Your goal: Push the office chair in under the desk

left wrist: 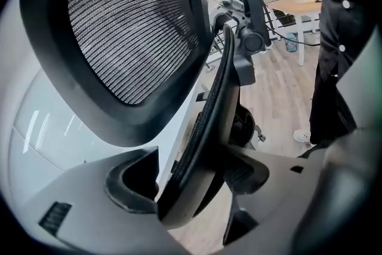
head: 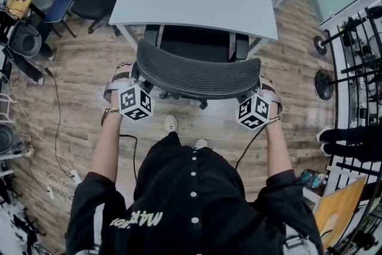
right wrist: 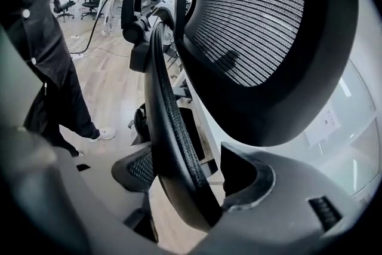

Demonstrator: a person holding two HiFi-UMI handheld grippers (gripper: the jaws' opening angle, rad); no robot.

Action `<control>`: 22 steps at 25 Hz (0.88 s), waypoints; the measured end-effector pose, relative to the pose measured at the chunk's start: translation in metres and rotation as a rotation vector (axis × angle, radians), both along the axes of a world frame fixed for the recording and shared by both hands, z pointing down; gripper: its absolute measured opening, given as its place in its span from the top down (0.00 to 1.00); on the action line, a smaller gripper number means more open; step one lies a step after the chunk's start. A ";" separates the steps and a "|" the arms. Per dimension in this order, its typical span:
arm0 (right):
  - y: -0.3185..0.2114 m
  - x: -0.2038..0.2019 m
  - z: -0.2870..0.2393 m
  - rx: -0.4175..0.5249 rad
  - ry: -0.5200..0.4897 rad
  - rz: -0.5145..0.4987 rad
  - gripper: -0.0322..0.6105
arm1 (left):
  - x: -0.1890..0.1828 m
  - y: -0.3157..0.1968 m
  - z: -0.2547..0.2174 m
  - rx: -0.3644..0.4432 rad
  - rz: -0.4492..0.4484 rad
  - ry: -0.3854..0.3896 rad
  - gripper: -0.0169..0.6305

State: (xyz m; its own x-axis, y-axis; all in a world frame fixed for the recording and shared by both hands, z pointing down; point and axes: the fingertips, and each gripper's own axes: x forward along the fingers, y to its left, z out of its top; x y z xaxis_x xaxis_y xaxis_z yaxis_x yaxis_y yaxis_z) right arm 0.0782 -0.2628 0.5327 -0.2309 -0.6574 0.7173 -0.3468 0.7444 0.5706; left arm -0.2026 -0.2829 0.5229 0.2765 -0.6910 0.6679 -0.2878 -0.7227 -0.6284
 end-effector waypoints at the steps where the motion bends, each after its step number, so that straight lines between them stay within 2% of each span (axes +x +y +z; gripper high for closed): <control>1: -0.002 0.000 0.000 0.001 -0.001 0.000 0.45 | 0.001 -0.002 0.000 -0.001 0.001 0.000 0.47; 22: -0.059 0.012 0.003 0.020 0.011 -0.003 0.45 | 0.011 -0.055 0.002 0.000 -0.005 -0.002 0.47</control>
State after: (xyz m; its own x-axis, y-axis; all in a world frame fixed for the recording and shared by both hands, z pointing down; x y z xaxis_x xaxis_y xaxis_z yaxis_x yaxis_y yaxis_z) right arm 0.0901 -0.3216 0.5357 -0.2247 -0.6709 0.7066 -0.3382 0.7338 0.5892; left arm -0.1911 -0.3379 0.5248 0.2716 -0.6923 0.6685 -0.2898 -0.7212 -0.6292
